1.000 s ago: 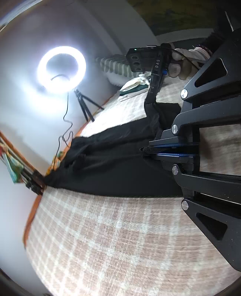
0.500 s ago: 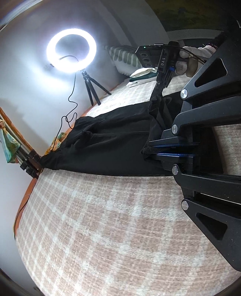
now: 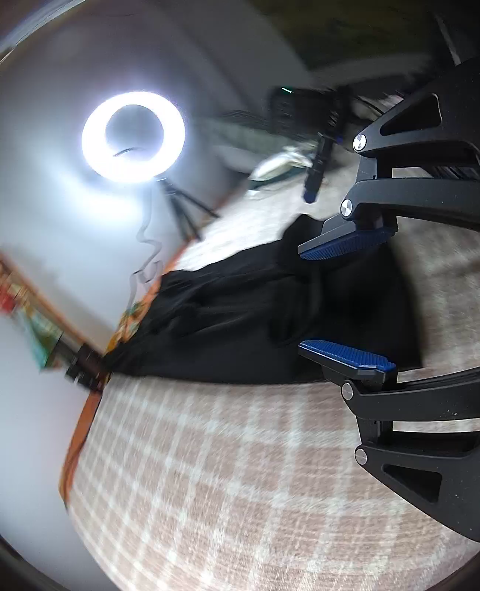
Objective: Fold small clothes
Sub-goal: 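Lift the hem end and fold it over onto the collar half with both tools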
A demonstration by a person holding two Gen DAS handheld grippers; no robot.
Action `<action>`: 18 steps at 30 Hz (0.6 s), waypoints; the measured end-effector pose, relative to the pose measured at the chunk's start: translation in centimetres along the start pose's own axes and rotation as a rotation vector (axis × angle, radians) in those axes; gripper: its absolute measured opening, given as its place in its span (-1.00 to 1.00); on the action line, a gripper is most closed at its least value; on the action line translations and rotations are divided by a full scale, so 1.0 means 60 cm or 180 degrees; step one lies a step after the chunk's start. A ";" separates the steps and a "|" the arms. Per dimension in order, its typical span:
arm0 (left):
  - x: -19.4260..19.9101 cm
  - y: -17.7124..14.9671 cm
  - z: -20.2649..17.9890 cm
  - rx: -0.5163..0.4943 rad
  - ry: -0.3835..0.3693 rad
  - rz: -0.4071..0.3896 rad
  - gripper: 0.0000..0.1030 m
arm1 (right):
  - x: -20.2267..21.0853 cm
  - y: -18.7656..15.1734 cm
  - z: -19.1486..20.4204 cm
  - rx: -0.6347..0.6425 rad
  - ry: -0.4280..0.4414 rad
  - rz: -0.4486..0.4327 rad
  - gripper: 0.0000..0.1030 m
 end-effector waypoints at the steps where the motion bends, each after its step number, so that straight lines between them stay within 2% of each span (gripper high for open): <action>1: -0.007 -0.015 -0.003 -0.0090 0.0046 0.0065 -0.15 | -0.009 -0.010 0.014 0.0086 0.0084 0.0090 -0.47; 4: -0.044 -0.057 -0.002 -0.0206 0.0200 0.0356 -0.19 | -0.051 -0.039 0.044 0.0258 0.0219 0.0392 -0.53; 8: -0.067 -0.068 0.006 -0.0220 0.0309 0.0442 -0.19 | -0.095 -0.062 0.048 0.0313 0.0212 0.0632 -0.59; 14: -0.094 -0.031 0.016 -0.0034 0.0358 0.0318 -0.19 | -0.108 -0.029 0.027 0.0310 0.0004 0.0561 -0.64; 18: -0.099 -0.001 0.022 0.0008 0.0410 0.0166 -0.19 | -0.106 -0.004 0.005 0.0202 -0.0129 0.0428 -0.59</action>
Point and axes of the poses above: each gripper's, at about its wrist camera, not at the fingertips, and x roughly against the way its jaws point, z to its left, y to its top, the point moved 9 cm from there along -x, roughly the way its jaws point, and after that the axes turned 14 degrees about x, right-handed, at the moved point
